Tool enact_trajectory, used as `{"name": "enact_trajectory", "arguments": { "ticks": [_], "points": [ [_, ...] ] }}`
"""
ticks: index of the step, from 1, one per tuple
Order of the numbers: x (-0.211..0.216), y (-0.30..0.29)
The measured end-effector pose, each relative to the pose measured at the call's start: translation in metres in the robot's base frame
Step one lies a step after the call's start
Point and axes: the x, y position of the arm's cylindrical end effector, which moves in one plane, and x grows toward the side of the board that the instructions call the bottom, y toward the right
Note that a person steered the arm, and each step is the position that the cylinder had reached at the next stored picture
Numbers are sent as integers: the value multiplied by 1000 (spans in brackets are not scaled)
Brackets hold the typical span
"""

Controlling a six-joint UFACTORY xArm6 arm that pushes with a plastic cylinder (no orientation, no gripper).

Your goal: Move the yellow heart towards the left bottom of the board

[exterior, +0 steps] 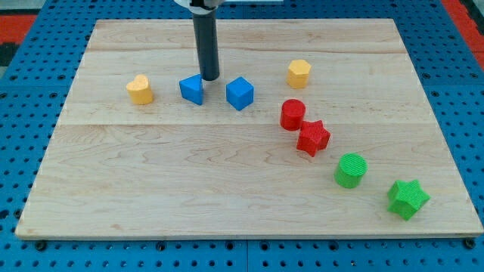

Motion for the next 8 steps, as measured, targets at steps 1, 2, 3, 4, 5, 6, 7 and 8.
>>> {"name": "enact_trajectory", "arguments": {
  "ticks": [1,2,3,4,5,6,7,8],
  "points": [
    [28,-32],
    [70,-27],
    [84,-26],
    [28,-31],
    [-10,-75],
    [14,-105],
    [72,-79],
    [102,-68]
  ]
}}
